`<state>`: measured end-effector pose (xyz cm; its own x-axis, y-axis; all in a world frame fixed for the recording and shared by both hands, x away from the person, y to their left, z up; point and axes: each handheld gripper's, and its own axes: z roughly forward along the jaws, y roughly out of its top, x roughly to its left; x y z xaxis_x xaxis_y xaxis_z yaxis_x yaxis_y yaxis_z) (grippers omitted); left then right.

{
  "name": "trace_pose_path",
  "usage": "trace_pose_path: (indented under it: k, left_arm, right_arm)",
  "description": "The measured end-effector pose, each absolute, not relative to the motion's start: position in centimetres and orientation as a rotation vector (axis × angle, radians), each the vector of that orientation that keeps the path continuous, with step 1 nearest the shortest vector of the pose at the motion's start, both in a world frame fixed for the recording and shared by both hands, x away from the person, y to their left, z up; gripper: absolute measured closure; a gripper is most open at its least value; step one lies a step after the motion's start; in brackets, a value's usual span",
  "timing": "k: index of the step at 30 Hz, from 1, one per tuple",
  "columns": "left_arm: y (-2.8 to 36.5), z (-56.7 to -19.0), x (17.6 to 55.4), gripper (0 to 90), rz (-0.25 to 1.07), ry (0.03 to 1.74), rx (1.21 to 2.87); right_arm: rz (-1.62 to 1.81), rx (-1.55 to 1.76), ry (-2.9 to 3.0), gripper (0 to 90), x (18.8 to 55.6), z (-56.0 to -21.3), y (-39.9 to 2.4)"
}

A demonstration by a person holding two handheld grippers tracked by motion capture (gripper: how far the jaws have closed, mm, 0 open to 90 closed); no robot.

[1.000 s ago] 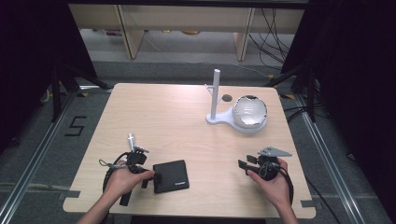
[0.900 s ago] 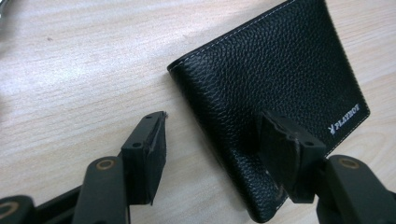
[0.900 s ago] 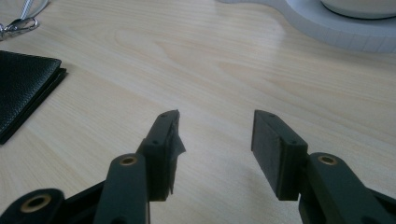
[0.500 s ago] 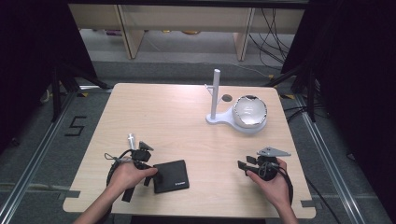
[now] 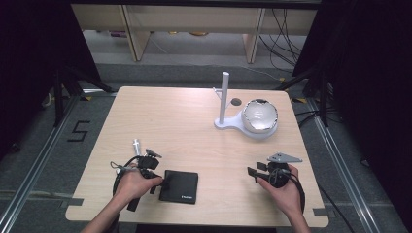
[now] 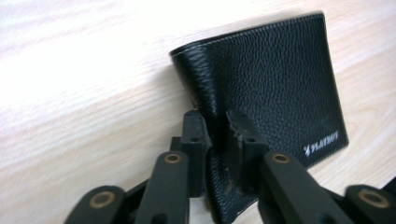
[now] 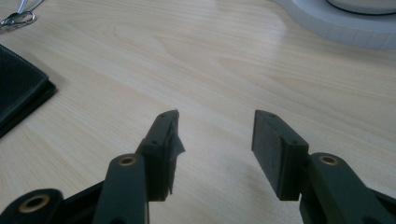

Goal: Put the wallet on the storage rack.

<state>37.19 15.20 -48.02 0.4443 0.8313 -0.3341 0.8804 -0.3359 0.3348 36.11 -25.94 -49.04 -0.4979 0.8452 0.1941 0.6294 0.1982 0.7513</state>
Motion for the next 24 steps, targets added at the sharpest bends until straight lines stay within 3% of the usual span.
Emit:
trace_pose_path:
  k: [6,12,24]
  left_arm:
    - [14.7,-45.7,36.6,82.1,-0.051,1.164,2.312]
    - [12.9,-42.2,36.0,82.5,0.041,0.885,2.401]
    - [8.7,-38.3,35.5,82.3,0.179,0.476,2.583]
  right_arm:
    - [1.207,1.381,2.215,52.8,36.3,-48.6,-26.2]
    - [1.238,1.218,2.325,54.4,37.0,-46.0,-25.7]
    - [0.853,0.705,2.926,52.8,38.8,-41.7,-21.2]
